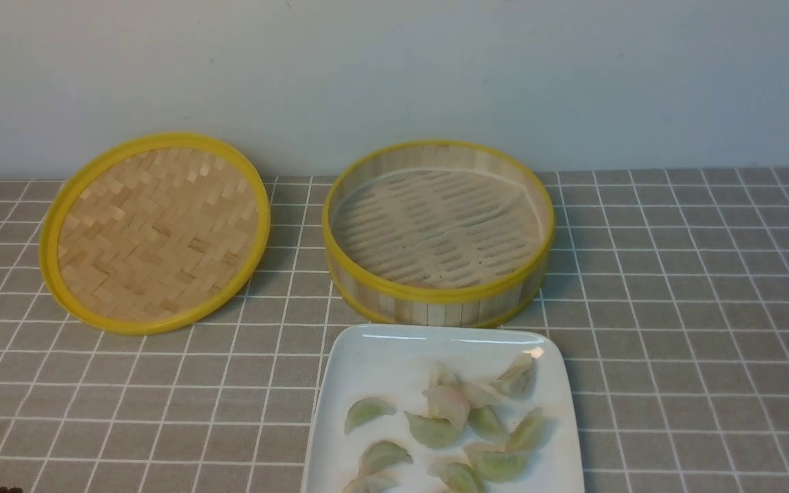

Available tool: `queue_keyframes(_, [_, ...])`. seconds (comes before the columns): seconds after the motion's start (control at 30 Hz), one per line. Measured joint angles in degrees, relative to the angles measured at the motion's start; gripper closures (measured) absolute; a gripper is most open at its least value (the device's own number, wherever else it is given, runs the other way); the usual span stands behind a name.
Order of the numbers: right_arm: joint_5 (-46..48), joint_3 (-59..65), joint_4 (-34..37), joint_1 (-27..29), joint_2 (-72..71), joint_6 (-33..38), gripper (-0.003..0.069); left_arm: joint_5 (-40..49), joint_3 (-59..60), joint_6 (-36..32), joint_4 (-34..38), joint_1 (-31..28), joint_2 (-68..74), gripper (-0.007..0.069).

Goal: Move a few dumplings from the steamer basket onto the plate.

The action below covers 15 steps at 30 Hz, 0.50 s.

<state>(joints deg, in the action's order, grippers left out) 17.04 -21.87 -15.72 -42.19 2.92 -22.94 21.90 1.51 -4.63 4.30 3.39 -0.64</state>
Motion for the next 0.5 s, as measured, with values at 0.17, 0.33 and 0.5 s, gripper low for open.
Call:
queue_keyframes(0.17, [-0.44, 0.05, 14.05, 0.00, 0.00, 18.47, 0.0673, 0.00, 0.00, 0.00, 0.00, 0.00, 0.00, 0.0629])
queue_keyframes(0.33, [-0.92, 0.25, 16.15, 0.00, 0.00, 21.67, 0.0673, 0.00, 0.00, 0.00, 0.00, 0.00, 0.00, 0.0629])
queue_keyframes(0.5, [-0.84, 2.22, 15.72, 0.14, -0.65, 22.01, 0.0673, 0.00, 0.00, 0.00, 0.00, 0.00, 0.00, 0.0629])
